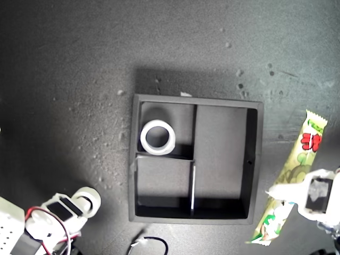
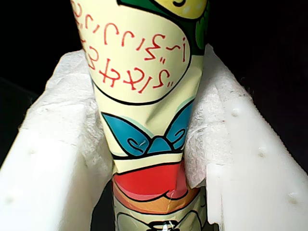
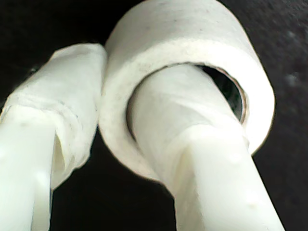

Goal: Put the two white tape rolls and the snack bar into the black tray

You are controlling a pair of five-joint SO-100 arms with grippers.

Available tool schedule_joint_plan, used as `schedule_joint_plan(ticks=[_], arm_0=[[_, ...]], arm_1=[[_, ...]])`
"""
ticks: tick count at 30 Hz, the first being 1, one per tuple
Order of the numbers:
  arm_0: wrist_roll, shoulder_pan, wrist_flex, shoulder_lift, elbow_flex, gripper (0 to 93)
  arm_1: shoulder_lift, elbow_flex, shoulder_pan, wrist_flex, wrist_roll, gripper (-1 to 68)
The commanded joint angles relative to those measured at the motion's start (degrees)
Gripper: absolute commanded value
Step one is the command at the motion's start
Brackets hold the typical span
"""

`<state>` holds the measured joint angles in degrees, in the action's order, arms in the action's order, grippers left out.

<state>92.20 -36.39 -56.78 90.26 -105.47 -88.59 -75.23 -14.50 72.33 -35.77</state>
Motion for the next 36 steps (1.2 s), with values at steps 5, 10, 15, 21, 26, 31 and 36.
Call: schedule_joint_plan(ticks=[5, 10, 15, 21, 26, 31, 36], arm_0=[[-16.0, 11.16, -11.69, 10.02, 12.66, 0.1], [-26.28, 15.91, -20.04, 3.08, 34.37, 0.1], [-29.79, 15.21, -36.3, -18.98, 71.37, 0.1], [-29.27, 14.33, -48.25, -38.5, 100.2, 0.2], [-27.51, 14.33, -48.25, -41.04, 98.09, 0.3], [-25.75, 13.8, -48.25, -43.95, 96.33, 11.1], [-24.96, 12.74, -48.25, -43.95, 96.33, 16.9]], arm_1=[[11.78, 16.79, 6.5, 3.52, 10.72, -0.5], [29.27, 37.97, 7.47, 11.95, 13.36, -0.4], [30.5, 36.39, 6.59, 10.46, 12.83, 12.0], [30.5, 42.71, 5.01, 18.11, 13.62, 25.3], [30.5, 53.88, 3.6, 27.42, 13.97, 27.2], [25.58, 64.95, 3.08, 30.85, 4.13, 16.4], [20.48, 62.93, 3.6, 30.85, -3.6, 15.9]])
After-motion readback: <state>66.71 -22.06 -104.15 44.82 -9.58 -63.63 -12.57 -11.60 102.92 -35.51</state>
